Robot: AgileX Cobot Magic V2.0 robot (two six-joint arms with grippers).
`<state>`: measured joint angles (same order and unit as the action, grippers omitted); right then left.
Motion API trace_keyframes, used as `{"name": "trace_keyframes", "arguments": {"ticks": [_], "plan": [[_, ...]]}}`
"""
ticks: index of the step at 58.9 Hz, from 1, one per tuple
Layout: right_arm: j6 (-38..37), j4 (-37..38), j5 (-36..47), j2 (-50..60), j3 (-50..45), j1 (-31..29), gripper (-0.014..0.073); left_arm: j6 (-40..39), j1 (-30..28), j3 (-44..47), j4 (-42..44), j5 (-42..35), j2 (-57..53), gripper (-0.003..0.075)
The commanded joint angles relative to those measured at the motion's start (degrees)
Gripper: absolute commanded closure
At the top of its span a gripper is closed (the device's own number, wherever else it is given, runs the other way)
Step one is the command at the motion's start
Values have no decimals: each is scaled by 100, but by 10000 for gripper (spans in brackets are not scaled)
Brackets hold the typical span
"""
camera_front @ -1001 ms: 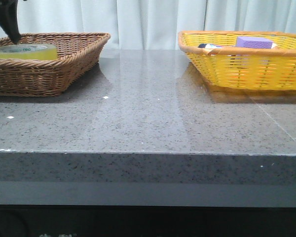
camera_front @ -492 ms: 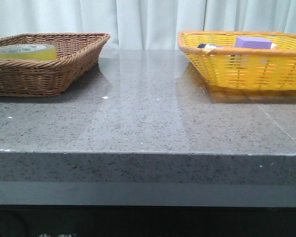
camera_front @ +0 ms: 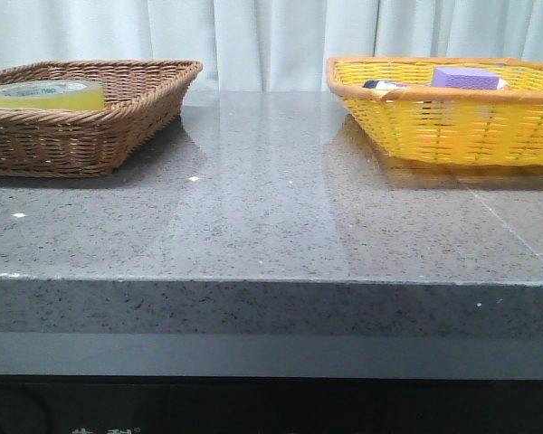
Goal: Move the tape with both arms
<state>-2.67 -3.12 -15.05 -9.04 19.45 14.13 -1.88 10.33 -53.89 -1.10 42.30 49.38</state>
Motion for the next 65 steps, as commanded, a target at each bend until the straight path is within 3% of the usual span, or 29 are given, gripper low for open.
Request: {"name": "trace_keyframes", "arguments": {"ticks": [1,32,65], "plan": [[9,-29,509,-57,141,-17,714,-6,44,386,-60,-678,-682,740],[9,-29,509,-57,141,-17,714,-6,44,2201,-86,-719,-4334,740],[9,-29,515,-57,141,-17,714,-6,44,2308,-86,-795,-4643,740]]}}
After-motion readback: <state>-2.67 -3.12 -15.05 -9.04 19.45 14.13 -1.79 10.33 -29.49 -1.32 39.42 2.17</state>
